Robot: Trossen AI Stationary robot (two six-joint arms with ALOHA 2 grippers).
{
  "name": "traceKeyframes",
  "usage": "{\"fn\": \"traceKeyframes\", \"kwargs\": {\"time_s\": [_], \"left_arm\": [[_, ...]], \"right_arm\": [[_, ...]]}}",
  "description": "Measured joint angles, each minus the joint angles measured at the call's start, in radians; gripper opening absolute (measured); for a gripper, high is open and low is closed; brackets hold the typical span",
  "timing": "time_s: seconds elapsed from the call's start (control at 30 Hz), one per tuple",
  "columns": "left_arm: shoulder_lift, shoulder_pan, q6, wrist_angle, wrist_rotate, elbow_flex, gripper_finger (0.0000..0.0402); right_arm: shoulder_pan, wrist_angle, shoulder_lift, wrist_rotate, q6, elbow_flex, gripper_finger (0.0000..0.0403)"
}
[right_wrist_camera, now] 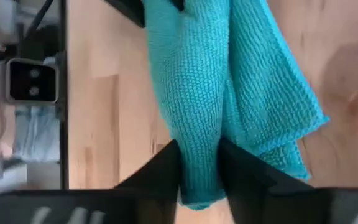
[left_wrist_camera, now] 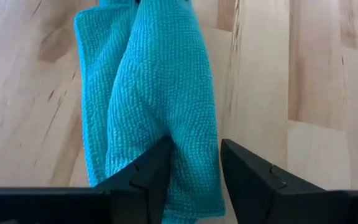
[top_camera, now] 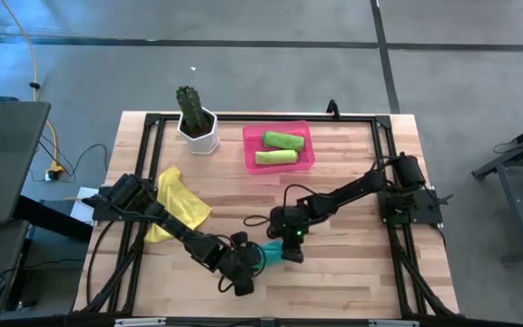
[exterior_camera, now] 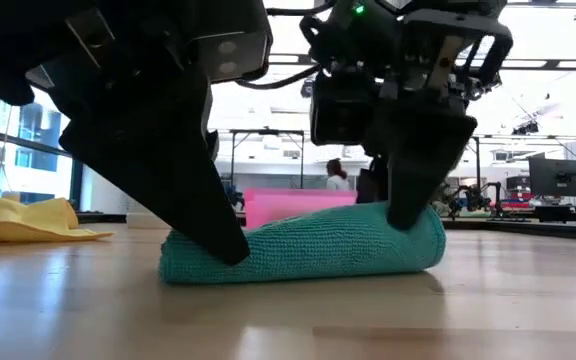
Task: Roll microfiber towels into tight, uniform cylinder then place into a basket
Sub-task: Roll the blue microfiber cloth
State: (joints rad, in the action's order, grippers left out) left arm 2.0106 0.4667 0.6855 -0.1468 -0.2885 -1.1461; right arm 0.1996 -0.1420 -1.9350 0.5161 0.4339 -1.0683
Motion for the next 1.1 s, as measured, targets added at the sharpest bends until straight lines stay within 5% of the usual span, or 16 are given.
{"fn": "traceKeyframes", "kwargs": {"time_s": [0.2,0.37,0.57,0.93,1.1], "left_arm": [[0.001,0.000,0.048,-0.002,0.044,0.001,0.0115],[0.002,-0.004,0.056,-0.003,0.061,0.002,0.0108],[0.003,-0.008,0.055,-0.004,0.055,0.002,0.0100],[0.003,-0.019,0.029,0.014,0.053,0.005,0.0099],[0.003,-0.021,0.029,0.024,0.057,0.005,0.0099]], "right_arm": [[-0.028,-0.038,0.030,0.142,-0.156,-0.079,0.0152],[0.016,-0.066,0.112,0.018,-0.435,-0.113,0.0152],[0.142,-0.107,0.156,-0.255,-0.633,-0.114,0.0135],[0.315,-0.037,0.135,-0.650,-0.486,-0.034,0.0112],[0.335,-0.002,0.130,-0.703,-0.409,0.013,0.0108]]}}
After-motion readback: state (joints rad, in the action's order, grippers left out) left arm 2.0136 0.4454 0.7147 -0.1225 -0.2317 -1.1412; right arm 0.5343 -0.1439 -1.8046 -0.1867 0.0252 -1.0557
